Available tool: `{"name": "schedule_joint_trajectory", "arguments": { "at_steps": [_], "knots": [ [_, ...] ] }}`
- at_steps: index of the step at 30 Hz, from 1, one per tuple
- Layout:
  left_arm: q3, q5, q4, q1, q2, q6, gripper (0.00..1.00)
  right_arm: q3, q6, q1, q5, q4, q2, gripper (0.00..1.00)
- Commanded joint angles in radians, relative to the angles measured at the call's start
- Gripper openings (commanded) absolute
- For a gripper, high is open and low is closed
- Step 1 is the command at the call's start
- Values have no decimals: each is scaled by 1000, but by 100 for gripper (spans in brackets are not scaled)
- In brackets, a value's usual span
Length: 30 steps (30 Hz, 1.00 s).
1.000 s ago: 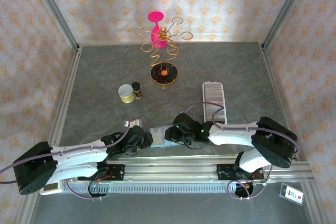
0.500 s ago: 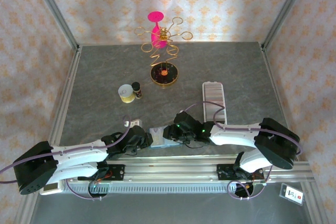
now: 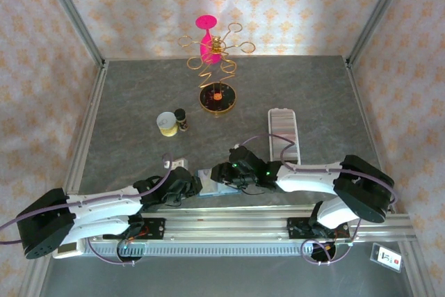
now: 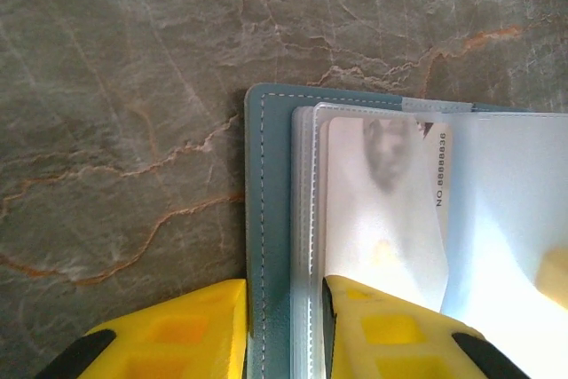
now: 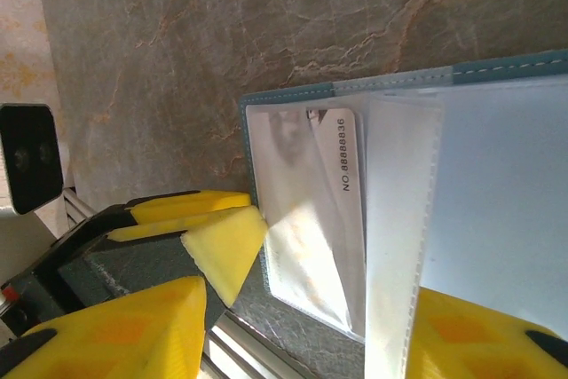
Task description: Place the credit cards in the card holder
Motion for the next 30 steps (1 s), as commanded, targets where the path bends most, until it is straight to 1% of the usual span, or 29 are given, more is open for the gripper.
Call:
{"name": "schedule_joint_trajectory", "arguments": {
  "at_steps": [1,14,22,26,28,30],
  "knots": [
    [-23,-5,-16,-7,-11,-12,28,38,8,7,-13,41,12,51],
    [-40,-26,-36,-5,-55,-30,28,68,13,8,-41,91,62,49],
    [-39,-82,-119,-5,-142,-44,28,104,-7,11,-70,96,134,49],
    [-36,-94,-150,-5,-183,-43,28,146,-99,10,-25,22,100,49],
    [-23,-94,-155,-5,-187,-34,28,187,-219,-1,18,-77,56,50],
    [-1,-92,-160,-5,-181,-19,29,231,-365,-34,92,-213,-6,50]
  ]
}}
